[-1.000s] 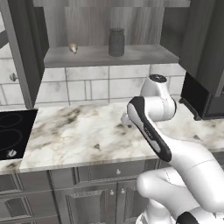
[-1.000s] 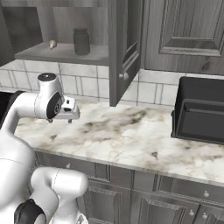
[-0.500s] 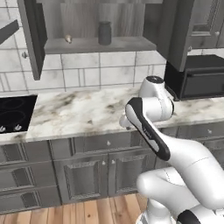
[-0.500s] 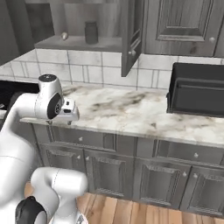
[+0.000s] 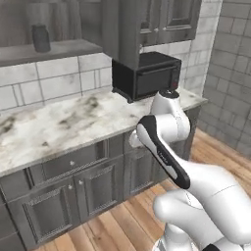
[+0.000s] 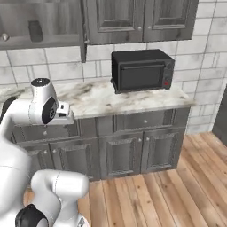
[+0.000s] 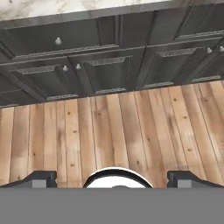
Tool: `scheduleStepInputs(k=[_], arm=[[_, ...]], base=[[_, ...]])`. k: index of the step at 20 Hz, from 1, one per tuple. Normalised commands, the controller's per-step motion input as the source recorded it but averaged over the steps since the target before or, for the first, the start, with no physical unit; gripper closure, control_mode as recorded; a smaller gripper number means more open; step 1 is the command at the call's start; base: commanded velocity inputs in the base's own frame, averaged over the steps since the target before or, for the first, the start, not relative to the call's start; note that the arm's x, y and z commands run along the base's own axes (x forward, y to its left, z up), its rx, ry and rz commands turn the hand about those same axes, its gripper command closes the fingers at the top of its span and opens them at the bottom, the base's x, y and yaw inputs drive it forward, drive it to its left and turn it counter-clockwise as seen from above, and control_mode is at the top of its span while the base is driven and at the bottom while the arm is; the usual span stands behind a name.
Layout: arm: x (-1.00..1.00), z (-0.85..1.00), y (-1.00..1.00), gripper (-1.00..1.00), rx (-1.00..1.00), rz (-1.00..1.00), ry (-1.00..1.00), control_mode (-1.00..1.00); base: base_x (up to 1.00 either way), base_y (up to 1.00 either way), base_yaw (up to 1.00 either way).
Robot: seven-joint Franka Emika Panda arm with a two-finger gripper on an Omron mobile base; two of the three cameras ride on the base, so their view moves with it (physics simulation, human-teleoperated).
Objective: Pick the jar and candle from the dining table and place them in the open cabinet. Close the cabinet after placing the objects.
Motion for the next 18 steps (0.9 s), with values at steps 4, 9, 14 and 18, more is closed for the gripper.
scheduleStepInputs(k=[4, 9, 14, 18], arm=[[0.0, 0.0, 0.0, -1.0, 0.0, 0.0, 0.0, 1.0], [0.0, 0.0, 0.0, -1.0, 0.0, 0.0, 0.0, 1.0], [0.0, 0.0, 0.0, -1.0, 0.0, 0.0, 0.0, 1.0], [0.0, 0.0, 0.0, -1.0, 0.0, 0.0, 0.0, 1.0]], base=[[-0.52, 0.29, -0.73], [-0.49, 0.28, -0.76], [-0.33, 0.2, -0.77], [-0.28, 0.24, -0.77]])
